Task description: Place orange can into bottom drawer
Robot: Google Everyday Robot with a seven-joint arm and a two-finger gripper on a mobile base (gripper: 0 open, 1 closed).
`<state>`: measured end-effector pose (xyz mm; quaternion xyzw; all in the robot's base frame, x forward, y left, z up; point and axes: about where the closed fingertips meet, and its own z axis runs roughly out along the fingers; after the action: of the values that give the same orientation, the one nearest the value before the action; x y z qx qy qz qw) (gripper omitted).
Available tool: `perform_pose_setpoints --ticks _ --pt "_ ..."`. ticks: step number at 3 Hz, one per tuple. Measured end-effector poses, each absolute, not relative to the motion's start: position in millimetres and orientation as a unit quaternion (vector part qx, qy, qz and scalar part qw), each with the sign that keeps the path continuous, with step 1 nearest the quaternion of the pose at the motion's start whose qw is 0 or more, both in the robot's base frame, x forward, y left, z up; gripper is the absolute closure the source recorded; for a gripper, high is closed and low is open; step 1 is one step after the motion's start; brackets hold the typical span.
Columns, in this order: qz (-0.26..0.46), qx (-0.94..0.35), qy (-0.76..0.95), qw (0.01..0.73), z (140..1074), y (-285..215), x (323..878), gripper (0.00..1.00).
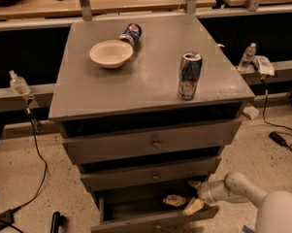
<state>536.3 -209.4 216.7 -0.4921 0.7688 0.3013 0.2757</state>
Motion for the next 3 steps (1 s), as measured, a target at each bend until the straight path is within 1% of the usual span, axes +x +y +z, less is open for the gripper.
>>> perform_pose_setpoints --ticks 1,2,3 --pt "0.297 -0.487 0.768 0.292 231.8 -220.4 528.8 0.08" --pt "0.293 -0.471 0.770 0.317 250.9 -242.3 518.9 0.00" --pt "0.291 -0.458 0.772 0.331 260.0 -259.5 512.7 0.00"
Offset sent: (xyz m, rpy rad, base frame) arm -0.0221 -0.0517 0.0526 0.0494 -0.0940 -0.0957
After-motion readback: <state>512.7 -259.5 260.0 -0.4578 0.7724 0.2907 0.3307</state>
